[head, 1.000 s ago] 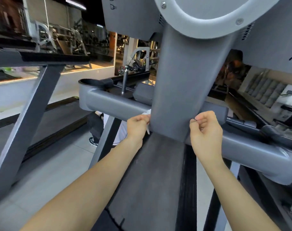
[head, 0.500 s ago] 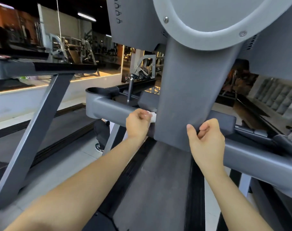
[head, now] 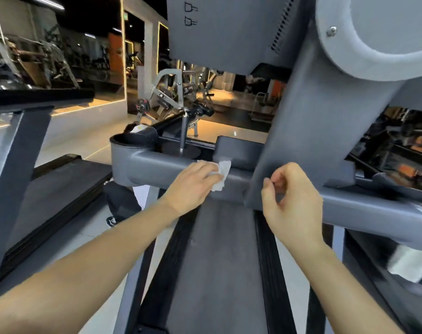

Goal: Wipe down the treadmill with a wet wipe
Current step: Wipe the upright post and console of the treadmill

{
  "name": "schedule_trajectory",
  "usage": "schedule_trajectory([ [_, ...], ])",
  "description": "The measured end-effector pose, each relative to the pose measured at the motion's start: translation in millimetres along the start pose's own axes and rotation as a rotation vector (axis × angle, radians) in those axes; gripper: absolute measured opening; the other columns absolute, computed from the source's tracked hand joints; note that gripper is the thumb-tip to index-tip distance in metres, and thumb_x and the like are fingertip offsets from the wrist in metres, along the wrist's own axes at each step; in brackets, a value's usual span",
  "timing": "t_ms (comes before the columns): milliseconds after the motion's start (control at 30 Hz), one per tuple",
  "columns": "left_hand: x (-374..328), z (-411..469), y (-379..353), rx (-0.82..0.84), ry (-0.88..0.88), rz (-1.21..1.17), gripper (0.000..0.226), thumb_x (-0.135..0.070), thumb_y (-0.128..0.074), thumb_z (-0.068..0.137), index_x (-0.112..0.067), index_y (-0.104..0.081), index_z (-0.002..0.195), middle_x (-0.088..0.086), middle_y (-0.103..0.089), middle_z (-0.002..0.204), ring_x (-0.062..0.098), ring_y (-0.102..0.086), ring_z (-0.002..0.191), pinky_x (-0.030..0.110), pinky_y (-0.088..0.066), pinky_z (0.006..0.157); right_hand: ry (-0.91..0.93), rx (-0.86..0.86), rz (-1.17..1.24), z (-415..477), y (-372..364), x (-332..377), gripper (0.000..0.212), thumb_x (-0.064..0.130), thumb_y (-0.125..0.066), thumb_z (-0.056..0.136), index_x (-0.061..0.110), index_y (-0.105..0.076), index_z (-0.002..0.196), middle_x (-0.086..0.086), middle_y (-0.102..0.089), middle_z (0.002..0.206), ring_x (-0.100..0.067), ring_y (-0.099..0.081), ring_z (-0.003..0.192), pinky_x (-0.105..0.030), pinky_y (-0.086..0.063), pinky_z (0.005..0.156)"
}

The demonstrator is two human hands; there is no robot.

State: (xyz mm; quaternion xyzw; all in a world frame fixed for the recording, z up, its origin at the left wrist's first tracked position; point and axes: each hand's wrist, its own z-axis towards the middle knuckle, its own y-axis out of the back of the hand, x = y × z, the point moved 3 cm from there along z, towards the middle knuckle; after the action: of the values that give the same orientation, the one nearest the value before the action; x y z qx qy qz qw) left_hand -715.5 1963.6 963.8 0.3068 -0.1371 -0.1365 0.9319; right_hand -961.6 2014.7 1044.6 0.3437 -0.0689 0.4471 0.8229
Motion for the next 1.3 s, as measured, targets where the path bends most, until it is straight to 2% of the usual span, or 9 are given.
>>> schedule_trajectory([
  [200,20,-16,5,-0.063,-0.015,0.025,0.038,0.007,-0.067,0.084,-0.005,-0.069,0.12,0.015,-0.066,0.126,0.036,-0.059,0.118,0.047,-0.052,0.097,0.055,0.056,-0.114,17,-9,8,0.013,0.018,-0.061,0.093,0.024,-0.053,0.084,0.009,-0.061,0.073,-0.013,-0.06,0.07,-0.034,-0.05,0.069],
  [467,-36,16,-31,-0.06,-0.163,-0.067,0.053,0.006,-0.064,0.088,0.0,-0.058,0.14,0.019,-0.056,0.144,0.034,-0.047,0.137,0.032,-0.014,0.127,0.019,0.05,-0.174,19,-7,10,0.015,0.014,-0.063,0.09,0.024,-0.054,0.083,0.011,-0.061,0.073,-0.011,-0.059,0.068,-0.035,-0.051,0.066],
  [567,13,-20,-10,-0.049,-0.133,0.065,0.066,0.013,-0.064,0.082,-0.001,-0.052,0.145,0.02,-0.051,0.149,0.036,-0.046,0.14,0.042,-0.025,0.126,0.084,0.016,-0.227,17,-18,24,0.012,0.013,-0.062,0.091,0.02,-0.054,0.085,0.007,-0.059,0.076,-0.018,-0.056,0.067,-0.037,-0.049,0.061],
  [667,74,-53,25,-0.069,-0.038,0.213,0.048,-0.001,-0.063,0.092,0.002,-0.056,0.139,0.021,-0.059,0.14,0.037,-0.056,0.131,0.044,-0.034,0.12,0.381,0.056,-0.292,19,-53,51,0.002,0.009,-0.059,0.089,0.011,-0.058,0.089,0.0,-0.056,0.083,-0.024,-0.054,0.072,-0.037,-0.046,0.055],
  [767,123,-80,54,-0.019,0.01,0.316,0.049,-0.011,-0.067,0.096,0.001,-0.055,0.142,0.02,-0.06,0.141,0.035,-0.059,0.13,0.041,-0.028,0.124,0.475,0.148,-0.408,45,-91,60,0.024,0.001,-0.061,0.082,0.002,-0.063,0.106,-0.013,-0.061,0.103,-0.035,-0.059,0.091,-0.044,-0.05,0.081],
  [867,132,-93,53,0.112,0.022,0.387,0.068,-0.006,-0.077,0.086,-0.002,-0.049,0.148,0.015,-0.051,0.152,0.029,-0.049,0.14,0.046,-0.023,0.126,0.283,0.245,-0.617,78,-109,48,0.044,0.013,-0.059,0.092,-0.004,-0.052,0.132,-0.022,-0.053,0.138,-0.04,-0.049,0.13,-0.05,-0.039,0.111],
  [1000,104,-81,40,0.011,0.137,0.328,0.048,-0.003,-0.079,0.083,0.0,-0.061,0.128,0.019,-0.058,0.139,0.032,-0.047,0.137,0.044,-0.023,0.126,0.149,0.362,-0.695,87,-120,31,0.054,0.034,-0.041,0.105,-0.003,-0.04,0.145,-0.021,-0.045,0.148,-0.037,-0.04,0.137,-0.046,-0.028,0.116],
  [1167,16,-40,-12,-0.008,0.09,0.274,0.069,-0.004,-0.044,0.089,0.003,-0.027,0.155,0.023,-0.03,0.163,0.036,-0.023,0.154,0.048,-0.014,0.128,0.19,0.332,-0.76,84,-124,26,0.065,0.04,-0.04,0.104,-0.008,-0.036,0.147,-0.026,-0.045,0.148,-0.041,-0.041,0.138,-0.05,-0.029,0.119],
  [1300,-3,-27,-29,0.025,0.092,0.35,0.056,-0.018,-0.025,0.107,-0.002,-0.02,0.16,0.018,-0.022,0.168,0.031,-0.014,0.157,0.047,-0.01,0.129,0.215,0.28,-0.76,80,-127,22,0.067,0.041,-0.037,0.103,-0.01,-0.035,0.146,-0.028,-0.047,0.144,-0.043,-0.043,0.136,-0.052,-0.032,0.117],
])
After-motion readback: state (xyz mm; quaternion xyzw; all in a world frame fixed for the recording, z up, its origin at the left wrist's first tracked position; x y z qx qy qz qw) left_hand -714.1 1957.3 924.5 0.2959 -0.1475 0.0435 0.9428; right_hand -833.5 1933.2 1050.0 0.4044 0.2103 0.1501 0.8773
